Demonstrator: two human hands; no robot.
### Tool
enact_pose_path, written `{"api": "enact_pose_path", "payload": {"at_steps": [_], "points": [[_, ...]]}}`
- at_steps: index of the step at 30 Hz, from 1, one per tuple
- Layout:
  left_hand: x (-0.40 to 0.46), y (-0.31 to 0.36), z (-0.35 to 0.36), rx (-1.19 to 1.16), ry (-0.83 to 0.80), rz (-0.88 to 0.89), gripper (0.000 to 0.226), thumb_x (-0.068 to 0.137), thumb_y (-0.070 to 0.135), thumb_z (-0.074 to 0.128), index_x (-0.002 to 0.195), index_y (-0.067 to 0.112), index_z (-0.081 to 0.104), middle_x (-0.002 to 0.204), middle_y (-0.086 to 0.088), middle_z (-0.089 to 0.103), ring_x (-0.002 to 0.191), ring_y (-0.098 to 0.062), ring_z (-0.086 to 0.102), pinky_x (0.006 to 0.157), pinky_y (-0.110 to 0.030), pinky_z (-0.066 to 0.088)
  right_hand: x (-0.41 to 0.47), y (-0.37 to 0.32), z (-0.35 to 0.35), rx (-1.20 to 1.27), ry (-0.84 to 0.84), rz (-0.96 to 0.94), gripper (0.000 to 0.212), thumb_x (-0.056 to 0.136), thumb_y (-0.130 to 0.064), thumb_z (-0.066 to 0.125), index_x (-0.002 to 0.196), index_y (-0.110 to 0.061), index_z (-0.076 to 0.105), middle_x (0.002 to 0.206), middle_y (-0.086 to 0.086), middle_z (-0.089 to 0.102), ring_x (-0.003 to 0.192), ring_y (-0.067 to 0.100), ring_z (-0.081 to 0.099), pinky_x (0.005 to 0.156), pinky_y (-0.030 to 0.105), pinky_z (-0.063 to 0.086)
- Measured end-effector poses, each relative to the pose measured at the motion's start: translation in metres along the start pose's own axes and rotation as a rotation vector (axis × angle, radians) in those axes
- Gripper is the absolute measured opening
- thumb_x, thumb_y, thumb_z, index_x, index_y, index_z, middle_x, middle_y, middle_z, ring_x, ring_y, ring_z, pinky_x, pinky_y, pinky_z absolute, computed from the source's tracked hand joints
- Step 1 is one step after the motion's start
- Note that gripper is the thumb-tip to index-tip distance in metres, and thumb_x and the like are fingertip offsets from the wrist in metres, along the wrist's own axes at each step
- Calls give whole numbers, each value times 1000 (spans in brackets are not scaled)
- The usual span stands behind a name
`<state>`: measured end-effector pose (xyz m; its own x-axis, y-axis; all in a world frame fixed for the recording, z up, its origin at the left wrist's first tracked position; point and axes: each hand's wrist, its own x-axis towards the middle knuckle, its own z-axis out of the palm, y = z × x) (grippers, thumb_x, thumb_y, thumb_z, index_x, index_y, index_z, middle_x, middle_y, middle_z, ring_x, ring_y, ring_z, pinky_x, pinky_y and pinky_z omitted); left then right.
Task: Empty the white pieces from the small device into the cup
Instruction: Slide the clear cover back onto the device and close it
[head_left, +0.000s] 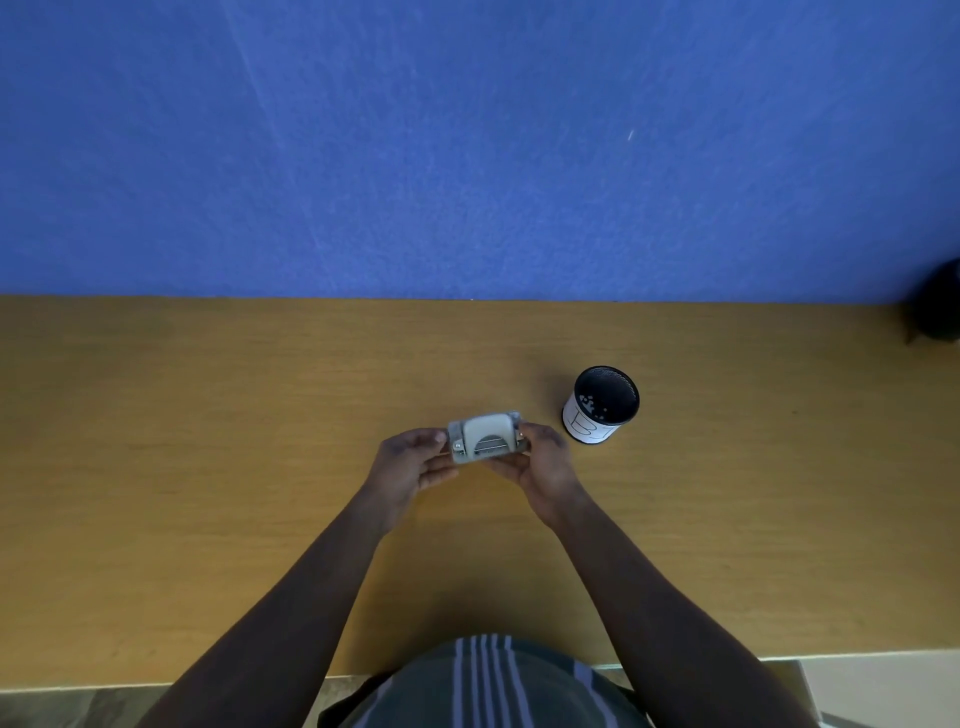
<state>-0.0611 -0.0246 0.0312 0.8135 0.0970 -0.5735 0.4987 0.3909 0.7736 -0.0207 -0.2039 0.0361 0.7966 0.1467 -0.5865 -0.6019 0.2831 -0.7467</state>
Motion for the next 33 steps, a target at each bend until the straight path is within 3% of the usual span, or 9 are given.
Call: {"api": "enact_pose_path", "payload": {"at_steps": [4, 7, 12, 16, 23, 28, 33], "points": [[1, -1, 0, 50, 49, 26, 23, 92, 17, 64, 110, 4, 67, 97, -12, 76, 89, -26, 74, 69, -35, 61, -2, -1, -3, -83, -8, 36, 18, 98, -17, 52, 104, -2, 59, 99, 21, 70, 93, 38, 70, 79, 49, 60], [3, -2, -4, 93, 62, 32, 23, 92, 18, 65, 111, 5, 67, 101, -14, 75, 88, -26, 74, 69, -36, 61, -2, -4, -6, -192, -30, 22, 19, 97, -22, 58, 108, -7, 64, 94, 14, 72, 87, 32, 73, 76, 45, 61], [5, -2, -5, 150, 83, 86, 11, 91, 15, 65, 102, 12, 67, 99, -12, 72, 80, -21, 74, 65, -36, 61, -2, -3, -6, -223, -15, -17, 14, 95, -22, 63, 105, -12, 66, 100, 17, 71, 87, 32, 73, 73, 46, 61], [5, -3, -4, 169, 94, 131, 7, 93, 13, 63, 98, 16, 66, 95, -11, 68, 85, -25, 71, 69, -40, 61, -3, -3, -5, -257, -8, -58, 5, 95, -20, 64, 98, -17, 66, 99, 14, 70, 89, 34, 71, 70, 48, 62], [3, 2, 2, 160, 57, 77, 19, 96, 14, 56, 111, 4, 62, 99, -14, 67, 84, -23, 67, 68, -37, 60, -4, -9, -8, -364, -76, -71, 18, 98, -20, 58, 109, -5, 57, 104, 19, 68, 89, 35, 71, 68, 47, 62], [1, 3, 5, 181, 39, 111, 23, 96, 22, 58, 110, 6, 65, 101, -12, 67, 90, -22, 66, 66, -32, 57, -6, -8, -5, -357, -127, -88, 17, 99, -17, 53, 110, -4, 58, 101, 14, 67, 90, 31, 70, 67, 40, 62], [-3, 3, 6, 185, -31, 156, 21, 94, 23, 60, 109, 9, 67, 104, -11, 67, 94, -22, 66, 65, -29, 57, -7, -4, -3, -450, -189, -189, 18, 98, -20, 58, 104, -4, 63, 104, 15, 61, 87, 25, 68, 69, 45, 62]]}}
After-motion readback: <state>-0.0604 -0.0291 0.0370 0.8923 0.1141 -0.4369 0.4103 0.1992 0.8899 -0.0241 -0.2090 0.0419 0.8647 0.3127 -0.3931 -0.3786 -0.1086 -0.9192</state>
